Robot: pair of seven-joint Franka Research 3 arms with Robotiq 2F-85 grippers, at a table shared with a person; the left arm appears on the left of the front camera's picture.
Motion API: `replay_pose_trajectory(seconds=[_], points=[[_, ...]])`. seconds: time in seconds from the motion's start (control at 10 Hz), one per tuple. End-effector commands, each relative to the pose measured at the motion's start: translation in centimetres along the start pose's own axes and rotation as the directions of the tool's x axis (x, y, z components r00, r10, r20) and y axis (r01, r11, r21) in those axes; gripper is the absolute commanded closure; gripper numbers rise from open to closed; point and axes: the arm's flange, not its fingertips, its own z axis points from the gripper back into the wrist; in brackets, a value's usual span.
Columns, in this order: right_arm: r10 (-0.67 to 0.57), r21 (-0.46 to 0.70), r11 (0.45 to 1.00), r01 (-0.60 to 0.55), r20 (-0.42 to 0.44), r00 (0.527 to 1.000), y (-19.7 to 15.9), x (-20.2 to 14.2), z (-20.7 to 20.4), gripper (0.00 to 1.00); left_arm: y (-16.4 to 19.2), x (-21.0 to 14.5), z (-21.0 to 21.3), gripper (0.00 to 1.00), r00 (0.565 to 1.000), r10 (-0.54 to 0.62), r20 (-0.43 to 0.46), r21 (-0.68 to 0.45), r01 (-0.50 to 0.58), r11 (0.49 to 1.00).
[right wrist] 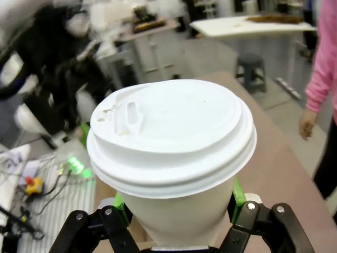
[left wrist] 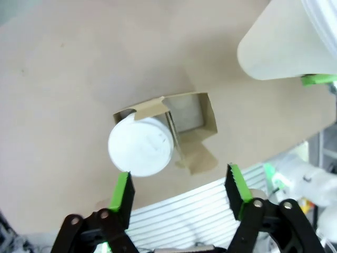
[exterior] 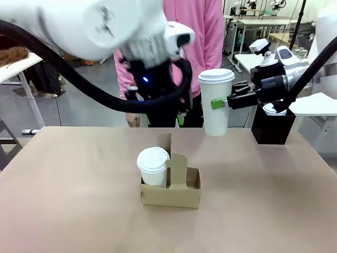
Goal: Pour a drink into a cup and package it in a carrier.
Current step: Insert the held 600 ml Paper Cup into the Cup Carrier.
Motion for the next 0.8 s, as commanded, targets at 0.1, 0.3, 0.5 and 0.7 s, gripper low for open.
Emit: replay_pose_trajectory(seconds=[0.1,0.3,0.5,0.7], points=[[0.086,0.226,0.970,-0.089,0.026,0.996,-1.9,-2.2,-0.9,0.20,8.3,-2.6,2.9,0.00,0.980,-0.199,-0.019,-0.119,0.195,0.974],[0.124,0.252,0.957,-0.144,0.094,0.988,-2.2,-4.4,-2.3,0.20,13.3,-4.3,3.8,0.00,0.972,-0.229,0.048,-0.139,0.234,0.962],[0.097,0.244,0.964,-0.105,0.045,0.994,-1.5,-4.3,-2.4,0.20,15.3,-5.0,3.6,0.00,0.978,-0.185,0.098,-0.053,0.191,0.980],[0.097,0.244,0.964,-0.105,0.045,0.994,-1.5,-4.3,-2.4,0.20,13.9,-3.6,4.4,0.00,0.972,-0.233,0.038,-0.116,0.236,0.965]])
